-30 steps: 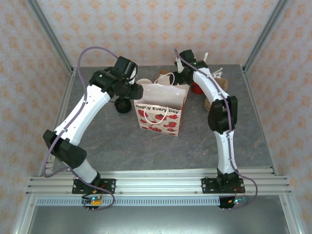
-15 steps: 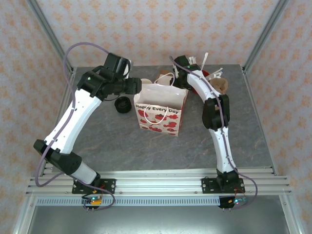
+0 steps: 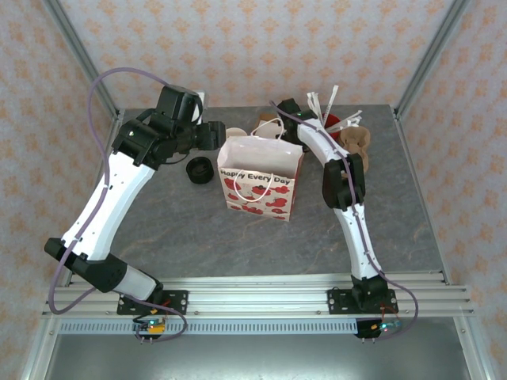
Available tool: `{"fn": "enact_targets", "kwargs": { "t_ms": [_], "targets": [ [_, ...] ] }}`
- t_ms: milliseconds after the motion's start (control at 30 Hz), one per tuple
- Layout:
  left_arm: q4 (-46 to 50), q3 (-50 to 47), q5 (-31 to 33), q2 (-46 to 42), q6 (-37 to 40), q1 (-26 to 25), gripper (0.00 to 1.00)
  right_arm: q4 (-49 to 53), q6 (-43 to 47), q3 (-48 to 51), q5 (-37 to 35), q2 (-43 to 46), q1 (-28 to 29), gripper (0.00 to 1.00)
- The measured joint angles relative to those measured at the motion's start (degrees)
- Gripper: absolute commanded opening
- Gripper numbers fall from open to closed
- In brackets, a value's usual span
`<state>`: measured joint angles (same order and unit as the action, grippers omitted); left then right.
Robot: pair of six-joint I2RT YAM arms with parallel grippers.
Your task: Pack the takeout coffee
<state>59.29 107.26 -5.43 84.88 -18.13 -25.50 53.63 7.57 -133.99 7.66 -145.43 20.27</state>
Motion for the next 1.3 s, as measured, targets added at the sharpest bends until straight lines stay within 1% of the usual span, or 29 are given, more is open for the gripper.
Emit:
{"fn": "enact_targets", "kwargs": {
  "t_ms": [200,300,667,833,1067,1300],
  "targets": [
    [-0.52,-0.79,0.0,-0.42,0.0,0.0,0.62,-0.02,-0.09,-0.31,0.0,-0.35,0.17,0.27],
    [-0.59,-1.25,0.0,-0.55,0.0,0.0,0.62,0.02,-0.07,-0.44,0.0,-0.37,0.22,0.23],
    [-0.59,-1.68,-0.07,-0.63,0.0,0.0,0.62,1.27,0.0,-1.88,0.24,-0.44,0.22,0.15],
    [-0.59,-1.68,-0.09,-0.63,0.0,0.0,0.62,1.42,-0.02,-1.88,0.68,0.15,0.22,0.14],
    [-0.61,-1.7,-0.33,-0.81,-0.02,0.0,0.62,2.21,-0.02,-2.16,0.92,4.31,0.22,0.13],
    [-0.61,-1.73,-0.72,-1.62,-0.02,0.0,0.62,2.34,-0.11,-3.32,2.01,8.92,0.22,0.07]
  ]
}}
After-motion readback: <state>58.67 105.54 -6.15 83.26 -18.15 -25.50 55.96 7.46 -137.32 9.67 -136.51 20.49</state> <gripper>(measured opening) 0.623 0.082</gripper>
